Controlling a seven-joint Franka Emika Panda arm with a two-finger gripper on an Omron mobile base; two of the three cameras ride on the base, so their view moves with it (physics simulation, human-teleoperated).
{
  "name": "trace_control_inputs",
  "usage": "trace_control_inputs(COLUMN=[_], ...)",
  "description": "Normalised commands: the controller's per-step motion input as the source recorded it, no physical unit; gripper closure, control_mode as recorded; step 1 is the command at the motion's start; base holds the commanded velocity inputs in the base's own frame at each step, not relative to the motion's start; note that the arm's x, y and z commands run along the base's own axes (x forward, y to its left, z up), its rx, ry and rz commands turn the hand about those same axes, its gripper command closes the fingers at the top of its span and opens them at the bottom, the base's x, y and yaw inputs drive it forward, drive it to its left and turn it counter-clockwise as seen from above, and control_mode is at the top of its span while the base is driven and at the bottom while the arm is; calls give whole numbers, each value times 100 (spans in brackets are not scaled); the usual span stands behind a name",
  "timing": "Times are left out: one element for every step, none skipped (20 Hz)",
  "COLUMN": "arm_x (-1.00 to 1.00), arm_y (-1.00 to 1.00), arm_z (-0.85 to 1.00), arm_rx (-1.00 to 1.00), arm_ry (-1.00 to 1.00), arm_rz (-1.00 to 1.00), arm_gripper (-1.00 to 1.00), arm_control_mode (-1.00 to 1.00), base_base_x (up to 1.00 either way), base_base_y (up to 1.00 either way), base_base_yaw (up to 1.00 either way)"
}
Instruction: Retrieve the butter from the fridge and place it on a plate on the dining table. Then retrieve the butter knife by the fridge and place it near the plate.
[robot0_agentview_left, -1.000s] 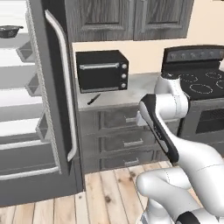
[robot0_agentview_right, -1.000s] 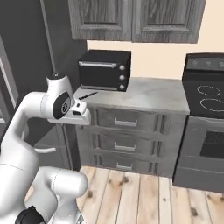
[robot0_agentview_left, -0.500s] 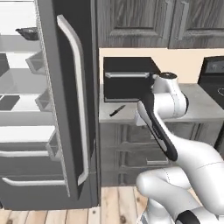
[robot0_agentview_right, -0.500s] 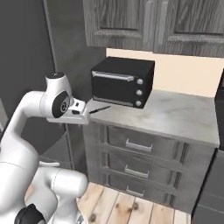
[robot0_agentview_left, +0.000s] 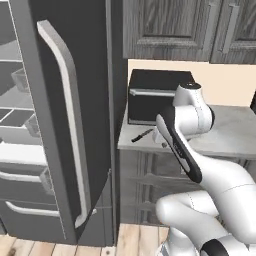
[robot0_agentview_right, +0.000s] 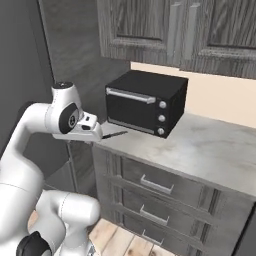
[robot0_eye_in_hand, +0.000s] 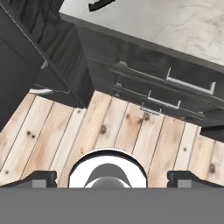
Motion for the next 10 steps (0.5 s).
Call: trace_control_inputs(arm_x=[0, 0, 0, 0, 0, 0, 0, 0, 0, 0], arm_y=[0, 0, 0, 0, 0, 0, 0, 0, 0, 0], arm_z=[0, 0, 0, 0, 0, 0, 0, 0, 0, 0], arm_rx=[0, 0, 0, 0, 0, 0, 0, 0, 0, 0], arm_ry=[0, 0, 0, 0, 0, 0, 0, 0, 0, 0], arm_rz=[0, 0, 0, 0, 0, 0, 0, 0, 0, 0], arm_gripper=[-100, -100, -100, -100, -100, -100, -100, -100, -100, -100], arm_control_mode=[100, 100, 100, 100, 100, 100, 100, 100, 100, 100], base_base_x=[19, 17, 13, 9, 9, 5, 4, 11, 21, 28], base_base_y=[-69, -72, -71, -76, -71, -68, -57, -31, 0, 0], base_base_yaw=[22, 21, 18, 16, 15, 12, 8, 0, 0, 0])
